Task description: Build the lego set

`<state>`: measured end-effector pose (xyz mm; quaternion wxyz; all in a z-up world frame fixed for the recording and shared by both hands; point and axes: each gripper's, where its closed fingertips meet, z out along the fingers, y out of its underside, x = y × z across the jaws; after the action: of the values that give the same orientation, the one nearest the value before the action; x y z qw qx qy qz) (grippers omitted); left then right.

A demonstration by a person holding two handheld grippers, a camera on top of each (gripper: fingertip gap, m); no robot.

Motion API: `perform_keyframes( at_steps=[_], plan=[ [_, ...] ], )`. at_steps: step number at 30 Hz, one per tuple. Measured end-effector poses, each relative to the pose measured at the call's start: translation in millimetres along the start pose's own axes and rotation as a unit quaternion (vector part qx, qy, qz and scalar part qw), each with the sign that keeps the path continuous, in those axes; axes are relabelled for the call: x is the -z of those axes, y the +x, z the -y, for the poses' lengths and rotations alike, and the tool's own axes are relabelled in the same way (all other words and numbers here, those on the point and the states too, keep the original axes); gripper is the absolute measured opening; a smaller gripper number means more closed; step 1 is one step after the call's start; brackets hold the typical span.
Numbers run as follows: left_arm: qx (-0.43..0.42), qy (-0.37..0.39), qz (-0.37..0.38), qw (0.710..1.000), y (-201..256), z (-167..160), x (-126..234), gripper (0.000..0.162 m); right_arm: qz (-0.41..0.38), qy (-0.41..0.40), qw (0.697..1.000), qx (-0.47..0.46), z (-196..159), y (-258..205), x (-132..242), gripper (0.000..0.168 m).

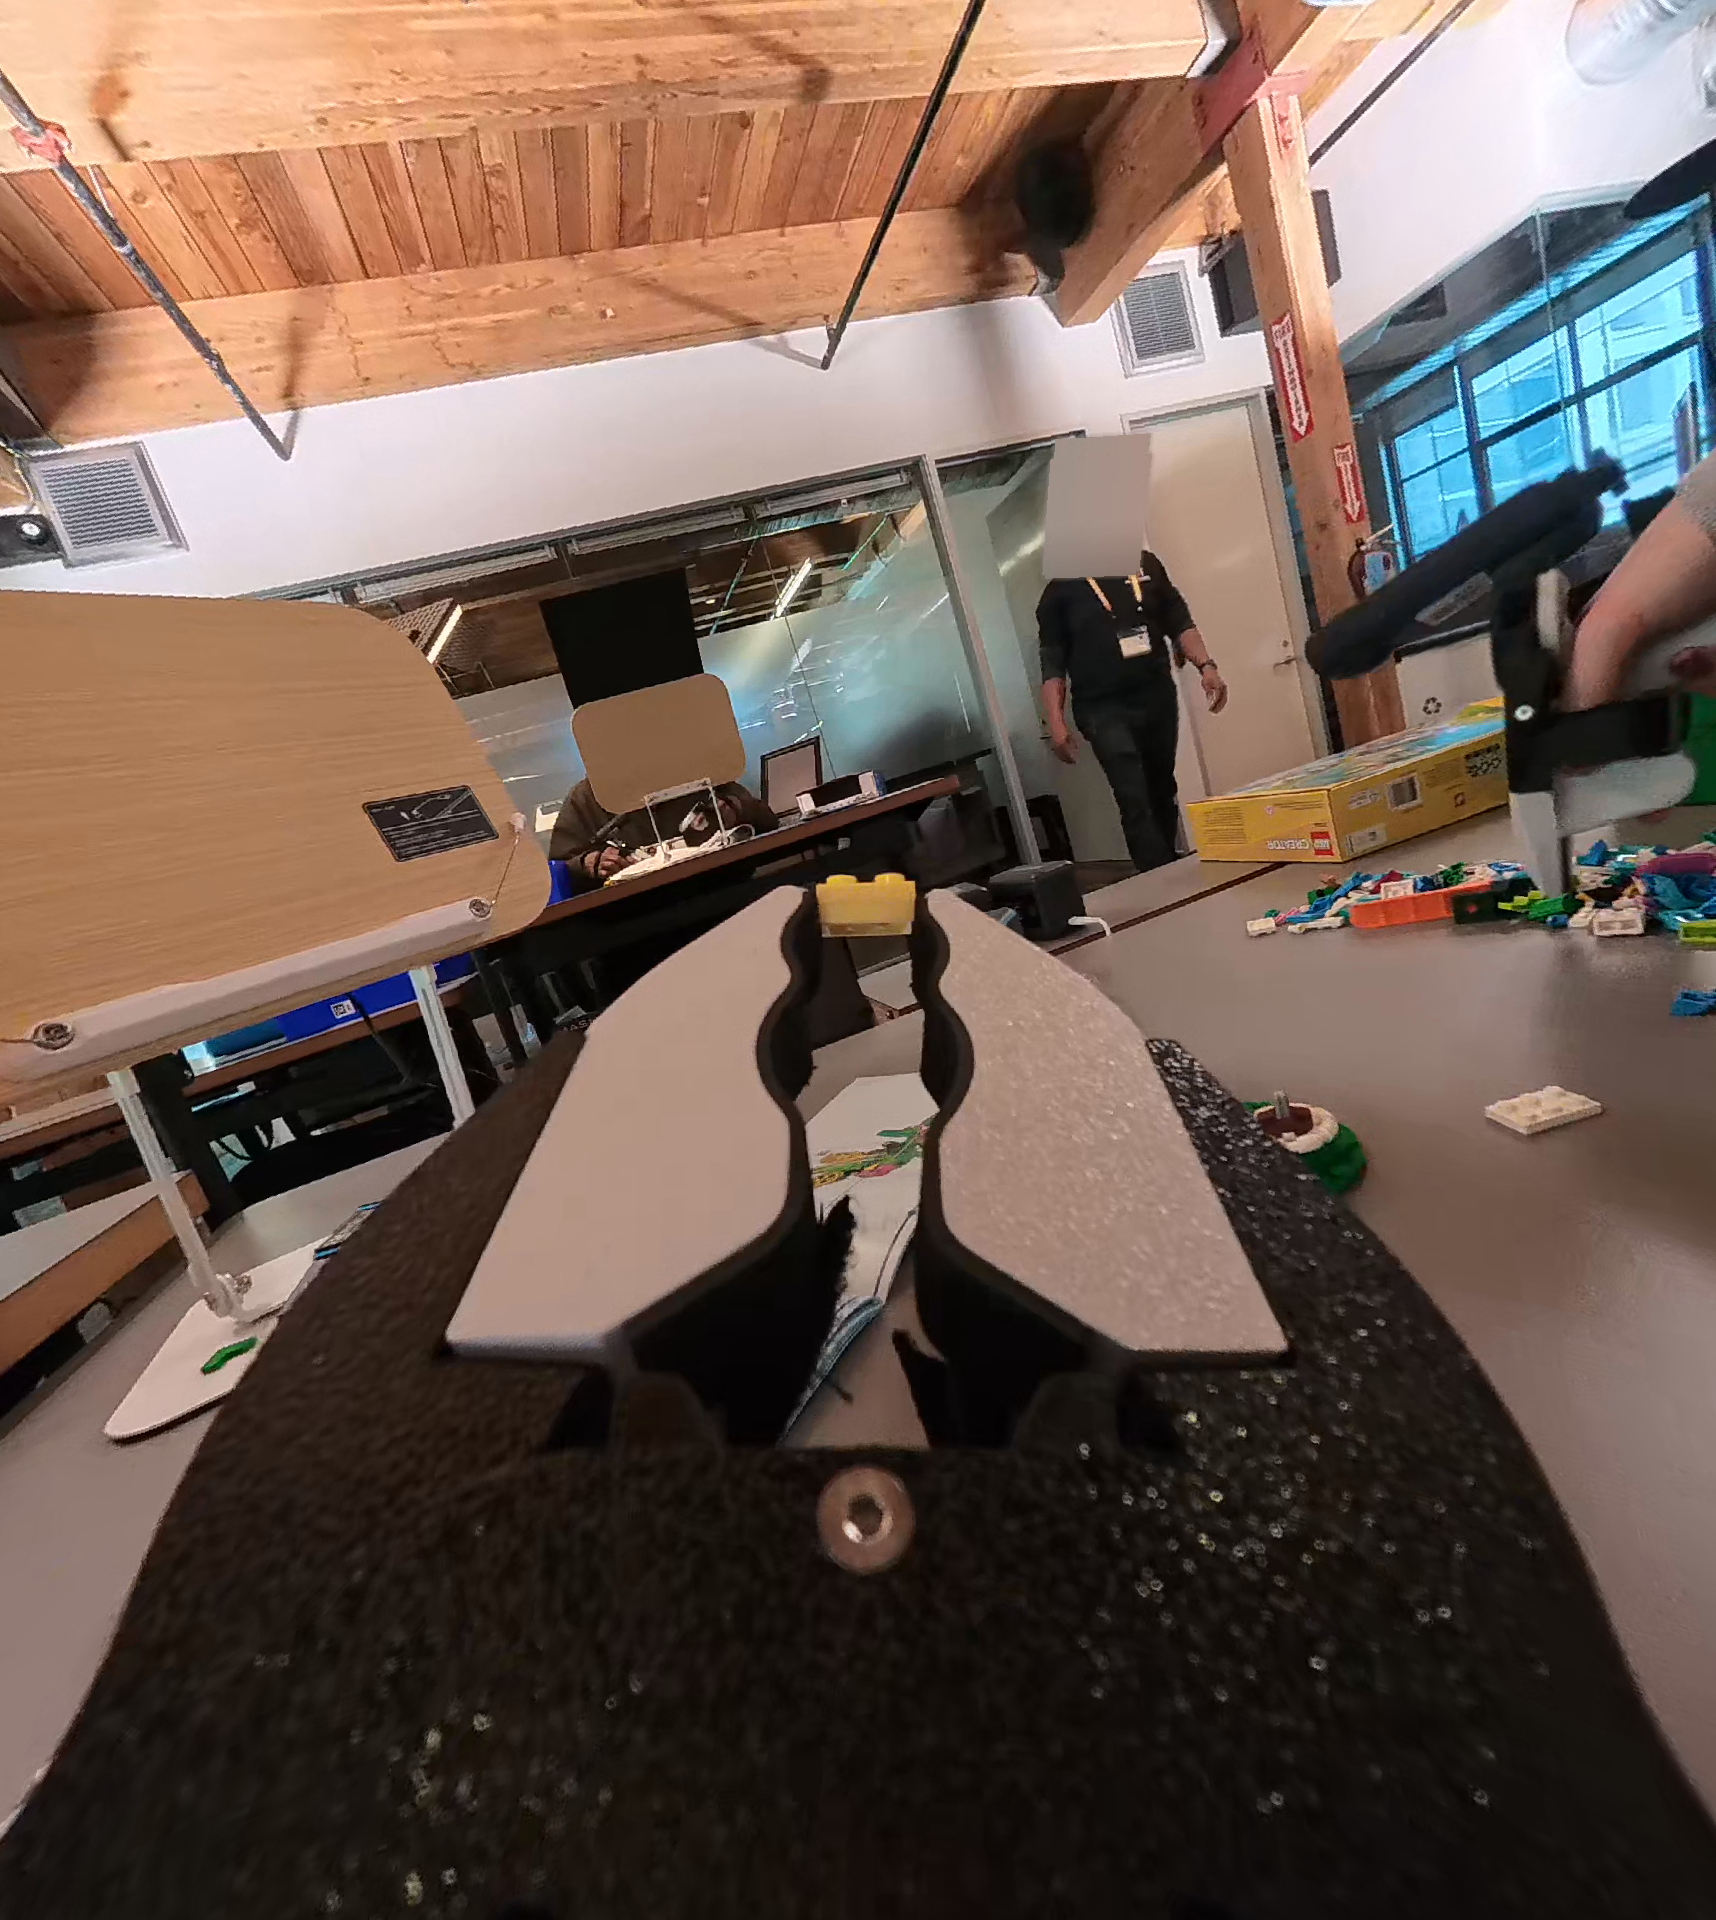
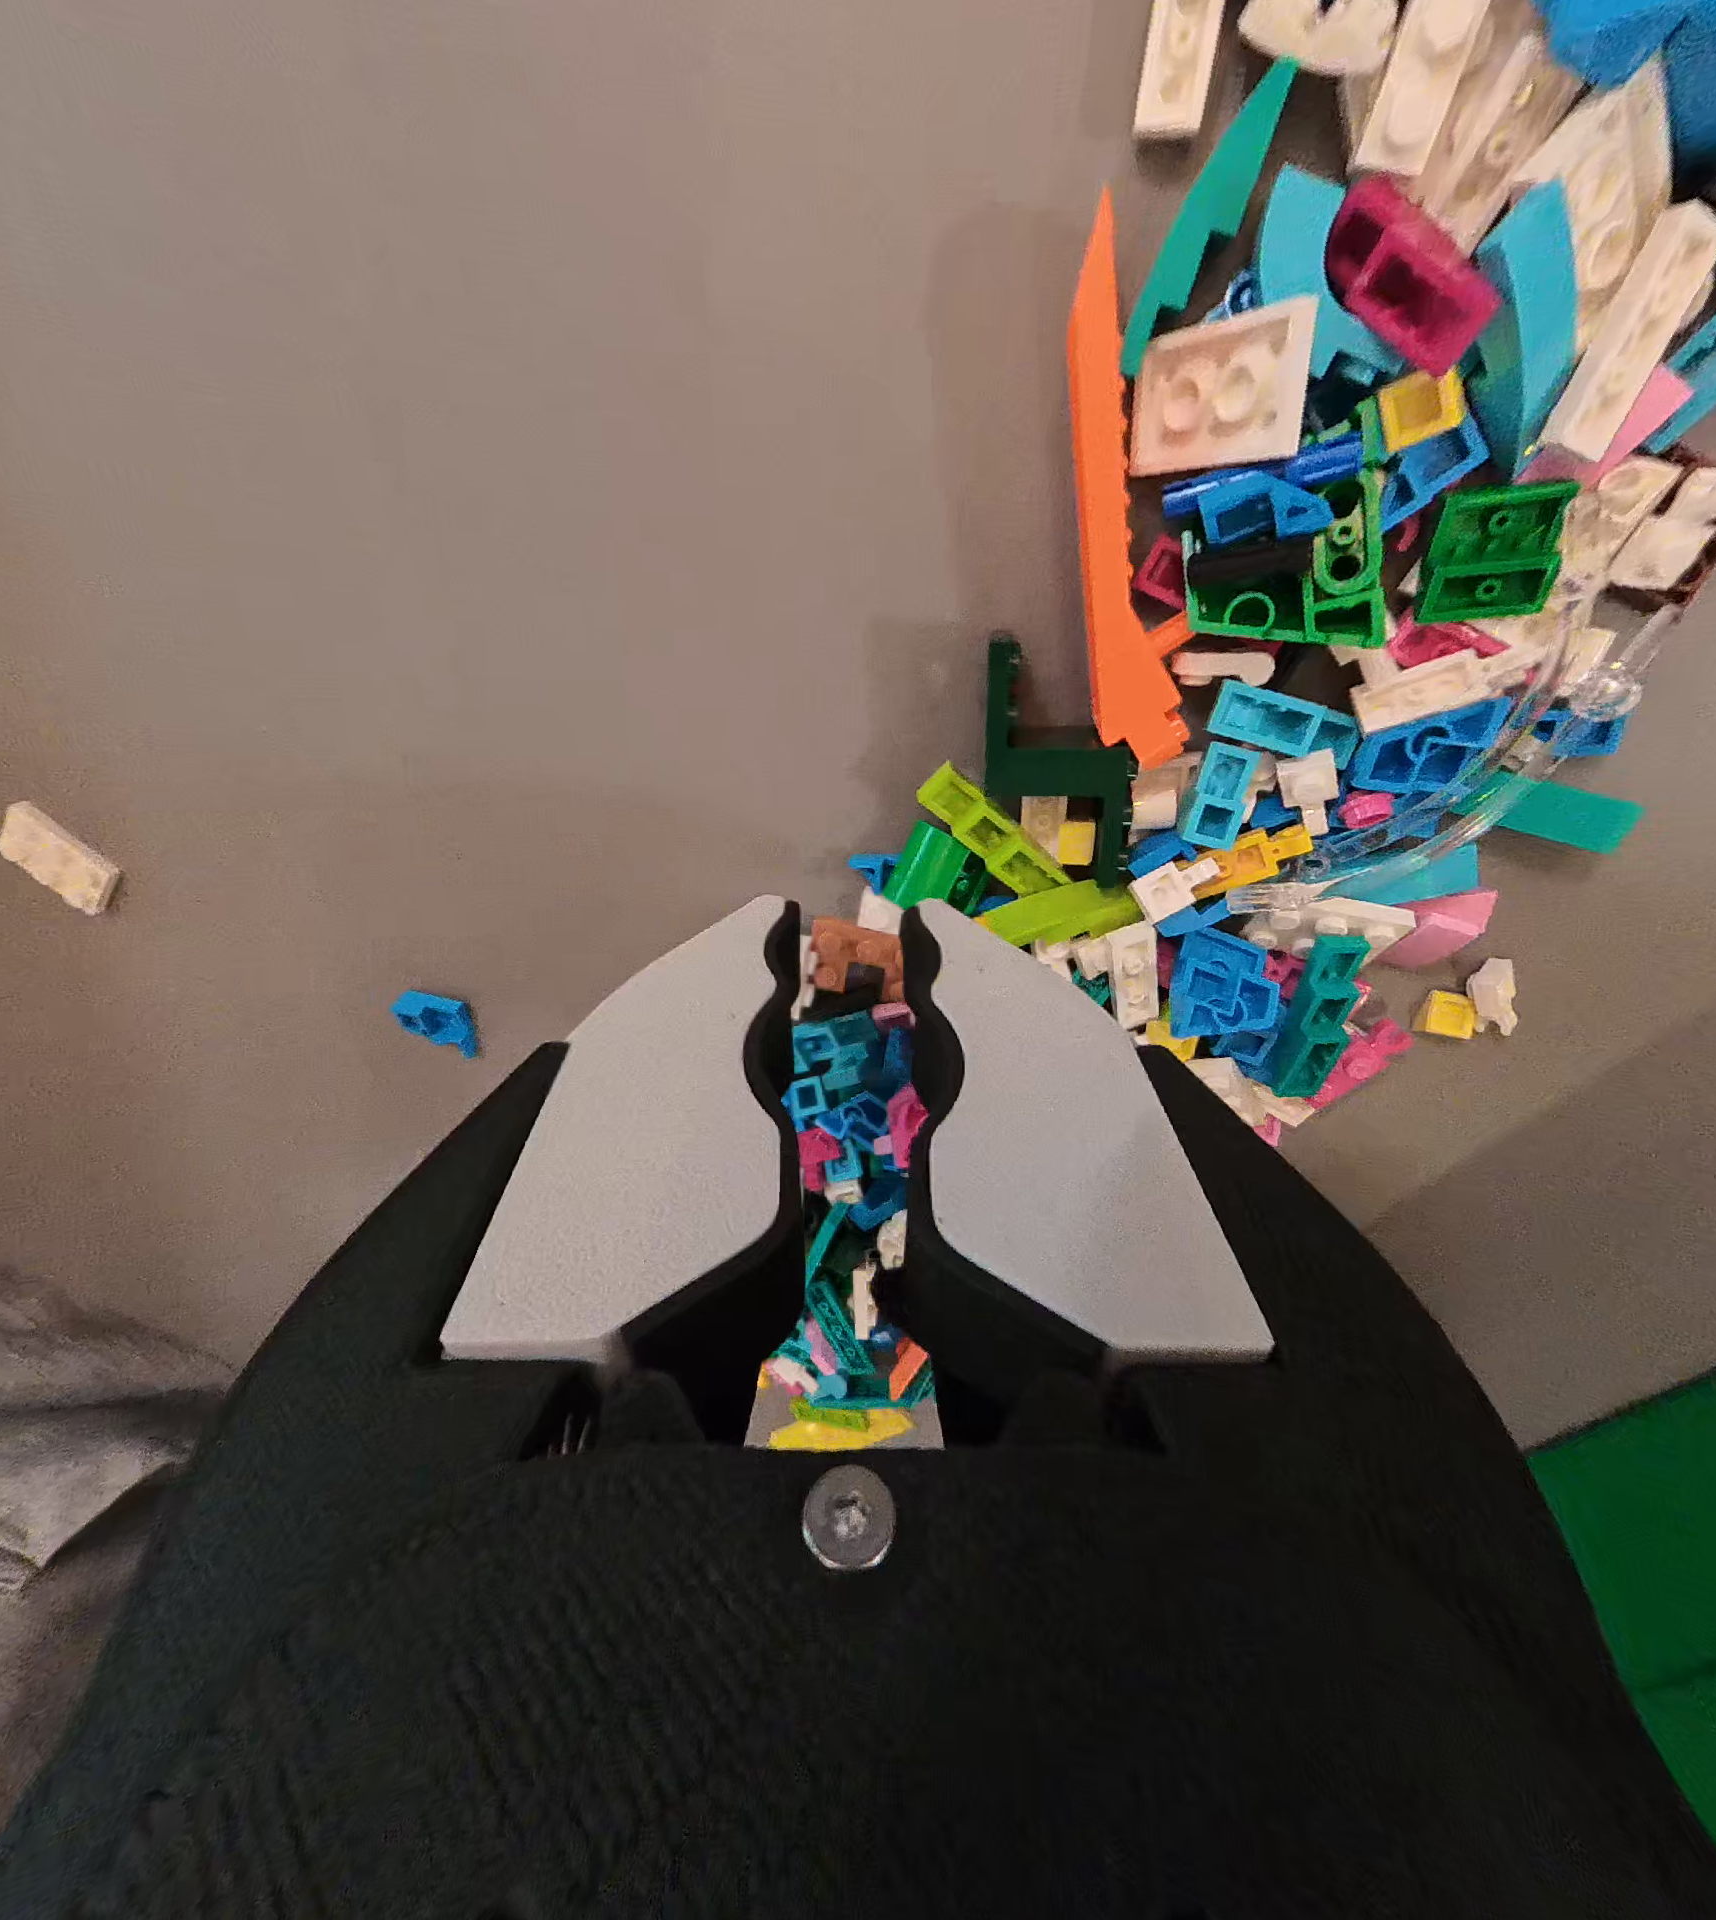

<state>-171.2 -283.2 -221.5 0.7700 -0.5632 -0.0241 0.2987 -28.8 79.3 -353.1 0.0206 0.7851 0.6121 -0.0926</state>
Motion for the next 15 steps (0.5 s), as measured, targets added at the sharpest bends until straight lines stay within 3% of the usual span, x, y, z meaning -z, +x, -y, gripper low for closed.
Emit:
perform_keyframes(
  at_steps=[9,15],
  plan=[
    [0.010,0.009,-0.010,1.000,2,3,1,0.016,0.011,-0.024,0.999,-0.034,-7,3,-8,0.018],
    [0.005,0.010,-0.024,1.000,8,4,0,0.016,-0.003,-0.022,1.000,-0.001,-9,-7,-1,0.019]
  ],
)
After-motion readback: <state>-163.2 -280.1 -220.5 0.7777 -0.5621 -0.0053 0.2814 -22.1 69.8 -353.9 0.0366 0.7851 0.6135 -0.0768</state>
